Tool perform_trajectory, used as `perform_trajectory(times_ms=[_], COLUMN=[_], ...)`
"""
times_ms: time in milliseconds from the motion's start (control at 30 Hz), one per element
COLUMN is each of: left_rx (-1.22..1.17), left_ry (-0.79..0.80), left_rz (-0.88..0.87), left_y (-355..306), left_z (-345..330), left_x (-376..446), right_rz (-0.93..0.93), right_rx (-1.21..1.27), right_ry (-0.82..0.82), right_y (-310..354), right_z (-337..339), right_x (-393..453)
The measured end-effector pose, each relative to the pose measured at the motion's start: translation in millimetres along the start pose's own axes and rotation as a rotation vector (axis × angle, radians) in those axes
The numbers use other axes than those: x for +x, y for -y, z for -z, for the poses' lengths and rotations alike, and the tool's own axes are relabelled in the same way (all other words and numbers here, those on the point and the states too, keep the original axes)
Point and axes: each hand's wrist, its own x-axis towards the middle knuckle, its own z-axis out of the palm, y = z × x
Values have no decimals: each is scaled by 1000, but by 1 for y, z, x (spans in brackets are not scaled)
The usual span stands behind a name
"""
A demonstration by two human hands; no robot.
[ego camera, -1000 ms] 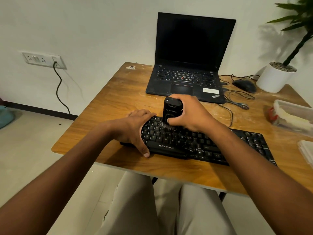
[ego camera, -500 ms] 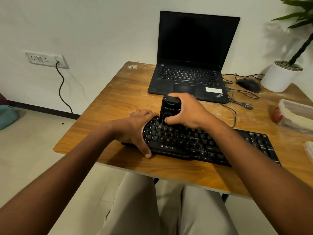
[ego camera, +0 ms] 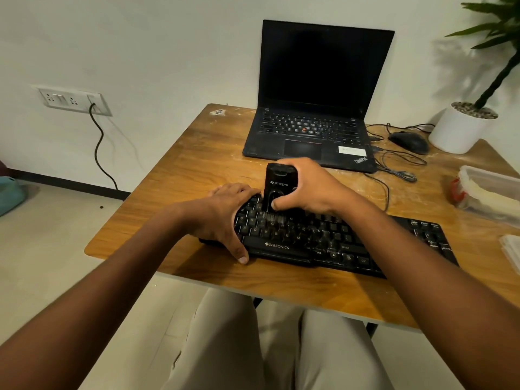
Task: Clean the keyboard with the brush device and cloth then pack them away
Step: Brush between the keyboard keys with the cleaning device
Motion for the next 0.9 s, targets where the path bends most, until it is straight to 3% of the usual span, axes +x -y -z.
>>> perform_trajectory(times_ms=[200,267,367,433,767,833,900], left_rx=[-11,-14,-11,-3,-3,-5,-9], left_ry=[0,-1,-1,0,4,4,0], left_rz=[4,4,-1,-4,-2,-7,-15], left_y=[-4,-3,0,2,-1,1,3], left_z=[1,1,0,-1,0,0,-1], left_x=[-3,-4,-2,0,-1,0,0], right_rz=[41,43,40,16,23,33,39], right_rx=[-97,-30,104,63,-44,0,76], right_ry=[-205,-189,25,116,-203,-183,-61], right_y=[-17,-13,-3,-2,-16,-10,-4], right_z=[3,7,13,11,13,19,25], right_x=[14,5,-10,-13,10,-2,-18])
